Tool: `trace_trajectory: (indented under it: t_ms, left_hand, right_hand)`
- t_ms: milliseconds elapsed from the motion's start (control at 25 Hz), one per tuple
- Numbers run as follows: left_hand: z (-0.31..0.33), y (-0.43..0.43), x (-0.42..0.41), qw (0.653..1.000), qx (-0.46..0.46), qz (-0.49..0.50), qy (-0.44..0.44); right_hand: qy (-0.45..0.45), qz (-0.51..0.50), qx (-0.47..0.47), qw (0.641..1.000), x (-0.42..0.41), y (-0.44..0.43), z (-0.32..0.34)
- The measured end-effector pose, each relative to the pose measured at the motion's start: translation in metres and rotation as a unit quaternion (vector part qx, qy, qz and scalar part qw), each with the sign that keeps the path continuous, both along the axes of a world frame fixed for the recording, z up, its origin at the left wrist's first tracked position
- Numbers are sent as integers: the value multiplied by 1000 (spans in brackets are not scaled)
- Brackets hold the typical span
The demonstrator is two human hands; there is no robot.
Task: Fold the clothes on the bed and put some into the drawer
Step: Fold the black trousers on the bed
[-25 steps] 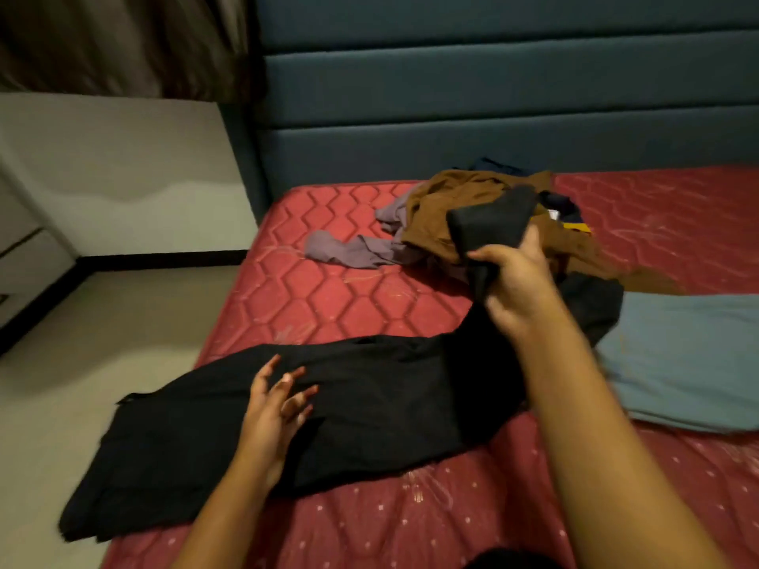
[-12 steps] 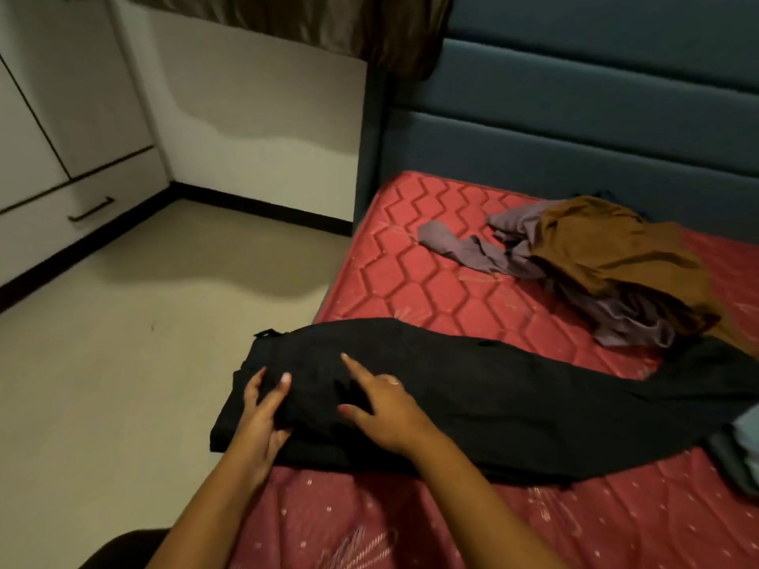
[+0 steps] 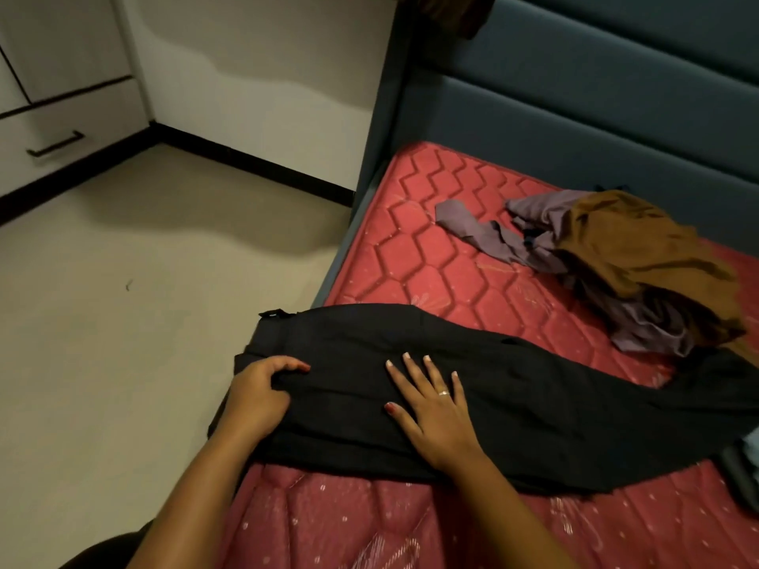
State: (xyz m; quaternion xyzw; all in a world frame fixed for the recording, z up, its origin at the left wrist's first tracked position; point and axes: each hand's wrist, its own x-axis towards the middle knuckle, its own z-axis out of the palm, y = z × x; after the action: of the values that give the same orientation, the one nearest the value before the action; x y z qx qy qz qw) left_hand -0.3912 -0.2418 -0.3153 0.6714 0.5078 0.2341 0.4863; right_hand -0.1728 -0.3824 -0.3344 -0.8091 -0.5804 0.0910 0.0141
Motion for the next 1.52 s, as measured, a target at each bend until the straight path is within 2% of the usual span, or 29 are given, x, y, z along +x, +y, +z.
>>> trace_trajectory:
  t_ms: [160,280,360,480,600,680,760,840,880,960,1040,1160,1240,1320,1360,1440,1520]
  left_hand:
    - [-7,-13,6,986,128,-19,109]
    - [0,-46,28,910,315,-26,269]
    - [7,-77,64,878,373,-96,284]
    - [3,-117,121,861,326,-250,301]
    - [-14,-134,156,832,251,-333,366]
    - [-16,-136,164,827,209,-346,390]
    - [-16,-134,173,830,220,-327,396]
    - [-10,-137,188,845,181,-307,397]
    - [-4,-142,199,843,170,-310,407]
    - [5,-151,226,838,183,-333,391]
    - [13,-158,254,827,212,-365,372]
    - [23,-170,302,813,271,-388,340]
    - [28,-182,334,813,295,-394,312]
    - [26,-194,369,814,297,-408,286]
    - [24,-201,385,813,291,-422,278]
    - [16,-210,414,817,281,-437,250]
    - [10,-212,442,838,262,-438,193]
  right_hand:
    - [-58,-108,-20,992,64,-35,-2]
    - [-59,-196,-57,977,110,-76,4]
    - [-53,-239,-63,968,126,-88,10]
    - [-42,-194,-26,980,114,-78,13]
    - [-16,-143,-35,989,111,-84,2]
    - [6,-189,-26,982,130,-101,0]
    - [25,-236,-24,971,151,-117,0]
    - [44,-267,-25,962,167,-128,2]
    - [59,-286,-20,956,175,-131,4]
    - [108,-347,-3,931,197,-138,9]
    - [163,-453,64,874,227,-155,14]
    - [168,-605,205,750,272,-209,15]
    - [215,-652,308,659,292,-232,11]
    - [352,-635,416,548,305,-225,10]
    - [399,-613,451,512,307,-218,11]
    - [432,-582,503,471,308,-203,12]
    - [497,-510,575,404,306,-201,28]
